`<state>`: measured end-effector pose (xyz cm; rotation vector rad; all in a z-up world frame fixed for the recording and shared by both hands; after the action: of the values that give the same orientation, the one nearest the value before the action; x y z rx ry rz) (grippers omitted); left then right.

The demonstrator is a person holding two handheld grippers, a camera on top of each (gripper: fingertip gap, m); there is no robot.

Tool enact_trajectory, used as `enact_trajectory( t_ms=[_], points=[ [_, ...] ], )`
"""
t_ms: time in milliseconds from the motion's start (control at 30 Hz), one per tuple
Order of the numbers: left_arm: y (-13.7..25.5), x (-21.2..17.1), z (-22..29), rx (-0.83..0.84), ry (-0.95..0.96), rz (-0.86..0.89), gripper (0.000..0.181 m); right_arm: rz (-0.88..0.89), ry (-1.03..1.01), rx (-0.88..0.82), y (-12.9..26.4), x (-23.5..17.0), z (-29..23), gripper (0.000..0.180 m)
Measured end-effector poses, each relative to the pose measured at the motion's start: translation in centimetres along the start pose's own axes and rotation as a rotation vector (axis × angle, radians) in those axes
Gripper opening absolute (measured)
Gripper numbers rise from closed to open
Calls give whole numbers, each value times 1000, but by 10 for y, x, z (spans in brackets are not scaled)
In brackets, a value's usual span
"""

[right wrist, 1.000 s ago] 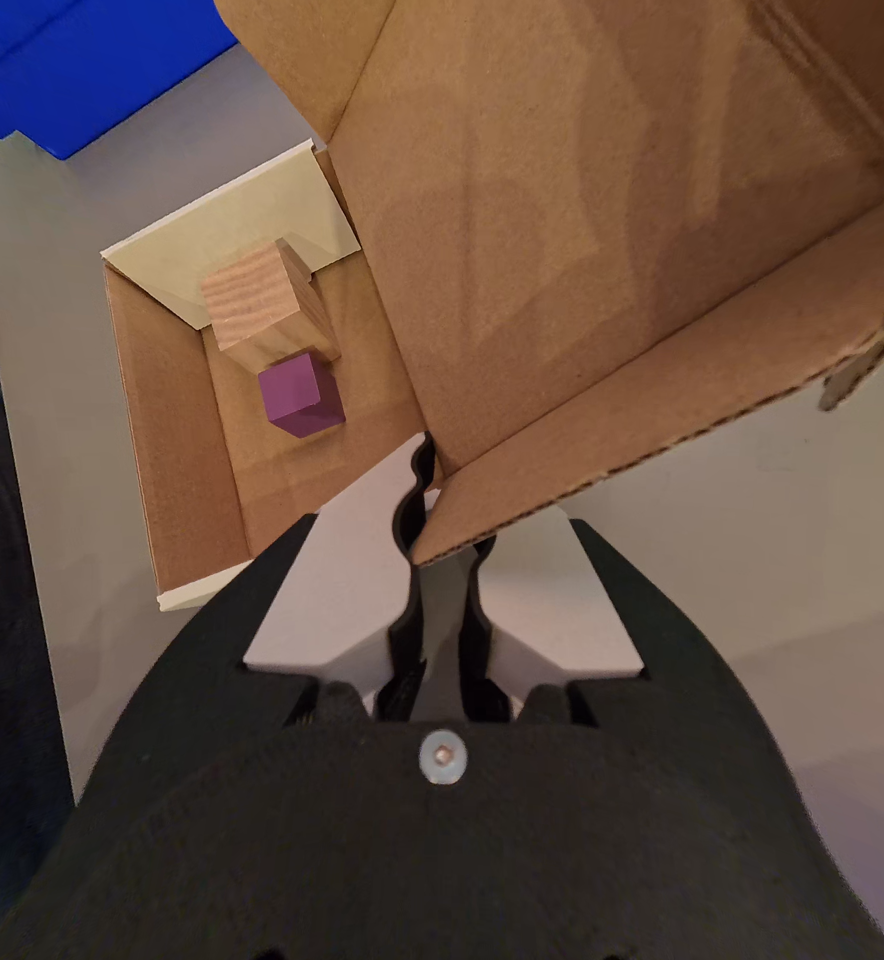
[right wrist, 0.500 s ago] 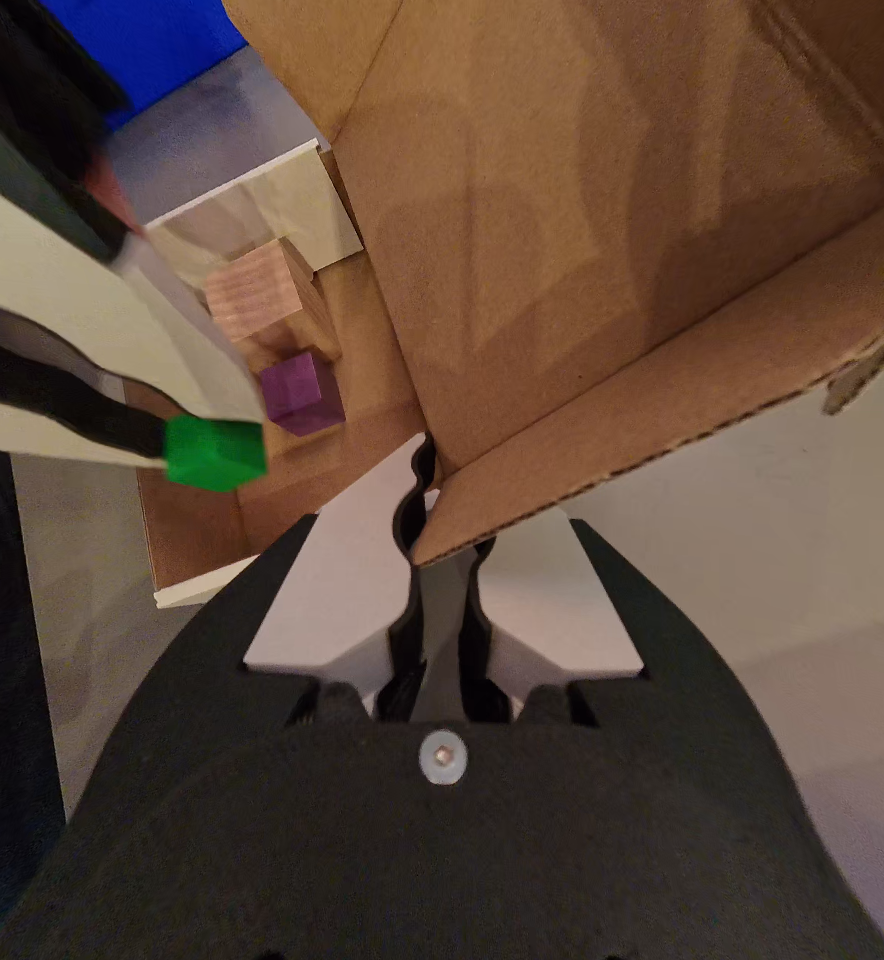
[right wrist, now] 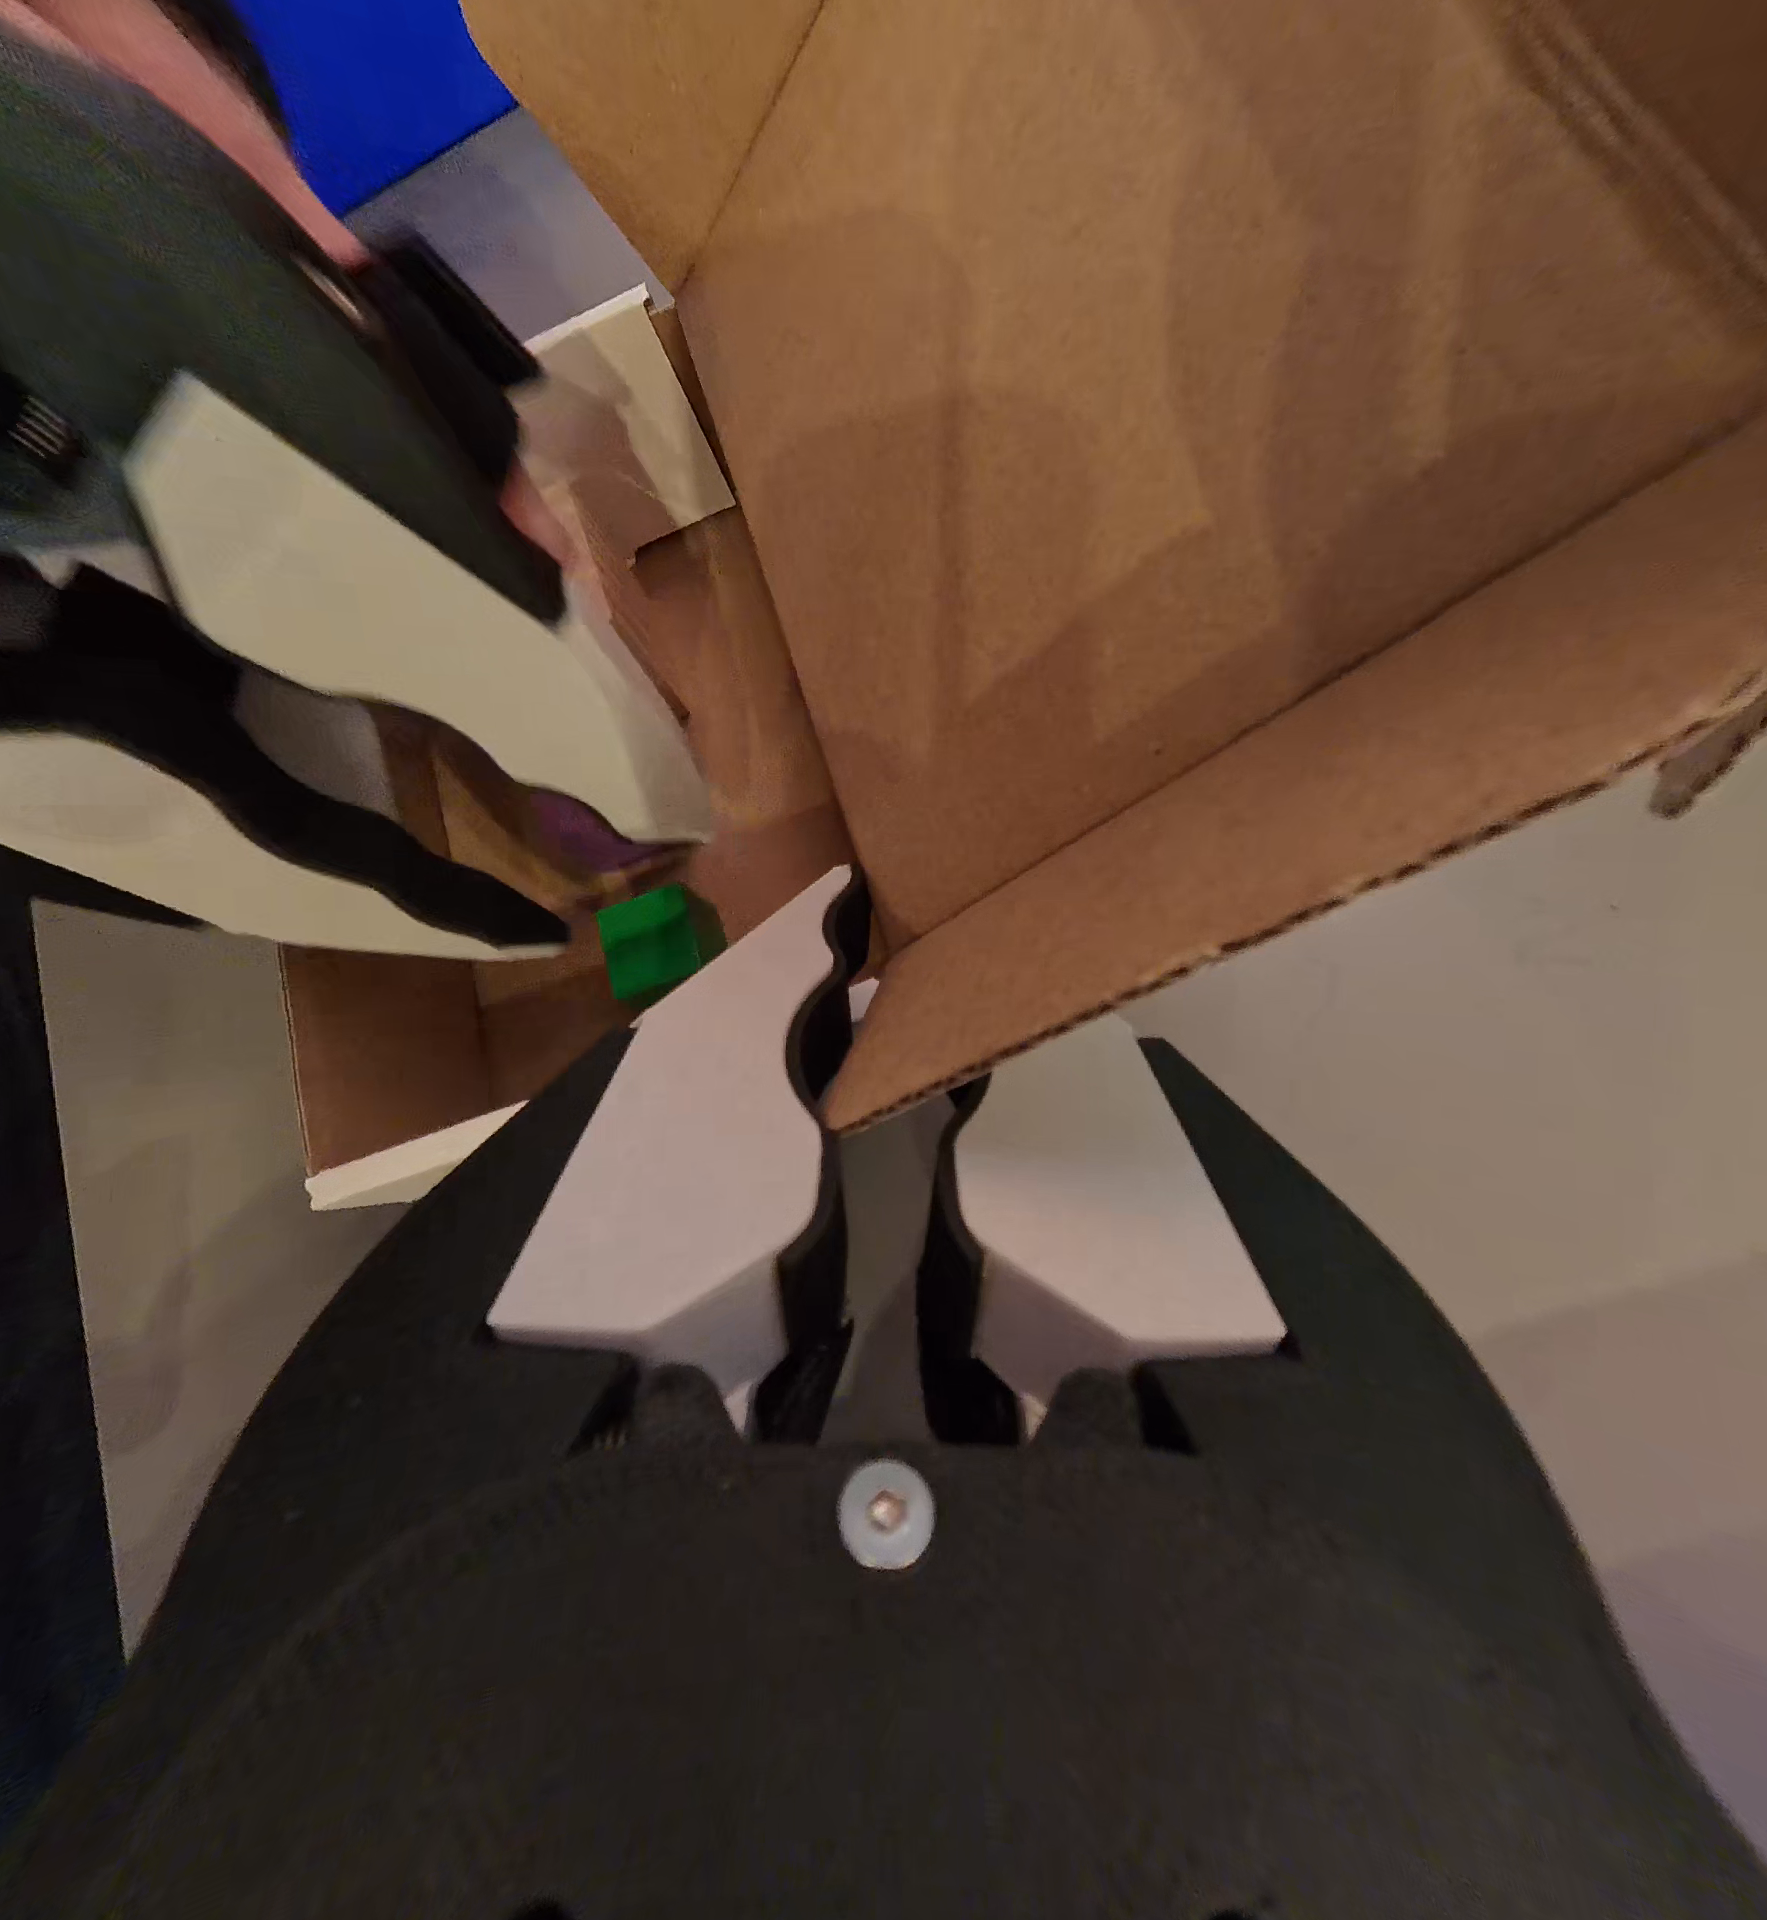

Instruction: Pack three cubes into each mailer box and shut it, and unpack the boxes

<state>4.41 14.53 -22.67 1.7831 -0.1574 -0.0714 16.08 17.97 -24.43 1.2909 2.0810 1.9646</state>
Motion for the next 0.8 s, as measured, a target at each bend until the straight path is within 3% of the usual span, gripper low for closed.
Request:
enact_trajectory(
  t_ms=[133, 333, 533, 700, 800],
  points=[
    [37, -26, -3, 114, 77, 75, 39, -2, 1, -3, 0, 0, 0, 4],
    [85, -97, -24, 250, 368, 261, 39, -13, 9, -39, 1, 2, -2, 6],
    [85, -158, -54, -91, 687, 494, 39, -23, 103, -59, 1, 5, -7, 6],
    [50, -150, -52, -299, 706, 521, 54, -29, 183, -43, 0, 5, -8, 6],
    [35, -139, -49, -388, 733, 582, 54, -20, 217, -19, -1, 4, -11, 6]
  ],
)
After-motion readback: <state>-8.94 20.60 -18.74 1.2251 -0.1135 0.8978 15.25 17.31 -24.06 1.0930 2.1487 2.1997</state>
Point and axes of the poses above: each gripper's, where its closed fingertips meet, y back along the fingers, x out of its top, z = x × y across the jaws, the point moved 9 cm from there along y, back along the fingers, and after that the axes turned 14 degrees about -z, right-handed, at the moved point
